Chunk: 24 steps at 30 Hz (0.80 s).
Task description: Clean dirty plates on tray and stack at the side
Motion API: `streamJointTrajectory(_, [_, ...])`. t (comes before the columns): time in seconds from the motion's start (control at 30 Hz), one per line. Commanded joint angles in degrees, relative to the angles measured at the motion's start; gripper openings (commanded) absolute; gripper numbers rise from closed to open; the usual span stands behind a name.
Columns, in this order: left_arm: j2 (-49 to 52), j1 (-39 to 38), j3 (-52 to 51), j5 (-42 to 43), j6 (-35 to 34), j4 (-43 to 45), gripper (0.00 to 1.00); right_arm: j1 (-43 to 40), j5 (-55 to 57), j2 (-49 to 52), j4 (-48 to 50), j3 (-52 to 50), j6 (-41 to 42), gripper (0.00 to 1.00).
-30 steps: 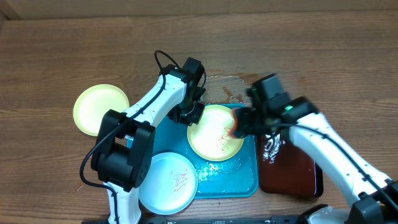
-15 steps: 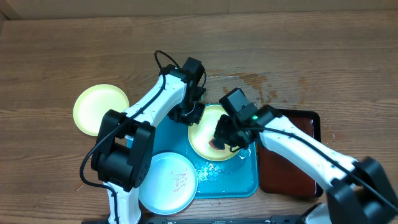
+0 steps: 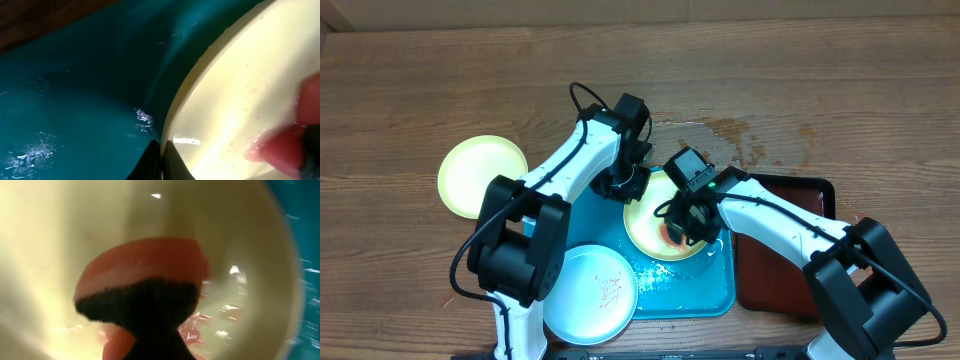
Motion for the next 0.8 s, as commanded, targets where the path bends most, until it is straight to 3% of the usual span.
streamJointTrajectory(0.0, [0.48,-0.11,-0.28,0.39,0.44,-0.15,0.04,-1.53,5.22,0.63,-4.33,-0.31,-2.14,0.04])
streamJointTrajectory(0.23, [0.48,-0.11,-0.31,0.37,0.44,-0.15,0.04,-2.29,6.88,0.63,-4.96,-0.2,-8.11,0.04])
streamJointTrajectory(0.57, [0.48,-0.13,-1.51,0.39,0.44,0.26,0.04,-2.29,-0.17,0.63,15.1,0.28,-23.02,0.04])
streamJointTrajectory(0.77, [0.48,-0.13,-2.29,0.39,0.42,0.5,0.04,-2.29,-4.57,0.66,14.67,0.26,-24.2,0.04])
